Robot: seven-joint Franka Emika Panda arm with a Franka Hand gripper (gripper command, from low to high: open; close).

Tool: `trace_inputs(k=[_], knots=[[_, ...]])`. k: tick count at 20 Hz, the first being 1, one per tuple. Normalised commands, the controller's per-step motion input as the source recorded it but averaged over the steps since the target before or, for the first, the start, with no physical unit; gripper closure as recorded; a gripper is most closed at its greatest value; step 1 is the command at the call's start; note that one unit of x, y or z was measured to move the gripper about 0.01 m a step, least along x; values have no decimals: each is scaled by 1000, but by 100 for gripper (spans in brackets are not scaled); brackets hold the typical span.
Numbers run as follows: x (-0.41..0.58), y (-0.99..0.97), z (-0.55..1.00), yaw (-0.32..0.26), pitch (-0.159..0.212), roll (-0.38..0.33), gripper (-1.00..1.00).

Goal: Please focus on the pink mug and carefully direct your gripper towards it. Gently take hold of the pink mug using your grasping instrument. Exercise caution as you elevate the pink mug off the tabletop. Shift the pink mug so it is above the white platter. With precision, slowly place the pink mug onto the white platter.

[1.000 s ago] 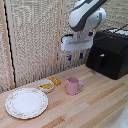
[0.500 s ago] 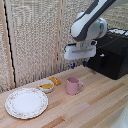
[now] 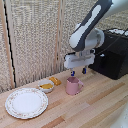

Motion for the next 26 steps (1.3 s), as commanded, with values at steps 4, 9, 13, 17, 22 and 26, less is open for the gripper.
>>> trace_inputs(k=[4,9,13,17,22,26], knots=[[1,-202,-412,172,3,-4,-100],[150,-29,-340,212,-10,-39,-100],[105,-29,-186,117,1,0,100],[31,-2,-84,2,0,0,100],[3,-37,-9,0,-1,0,100],[0,-15,0,0,-20,0,100]])
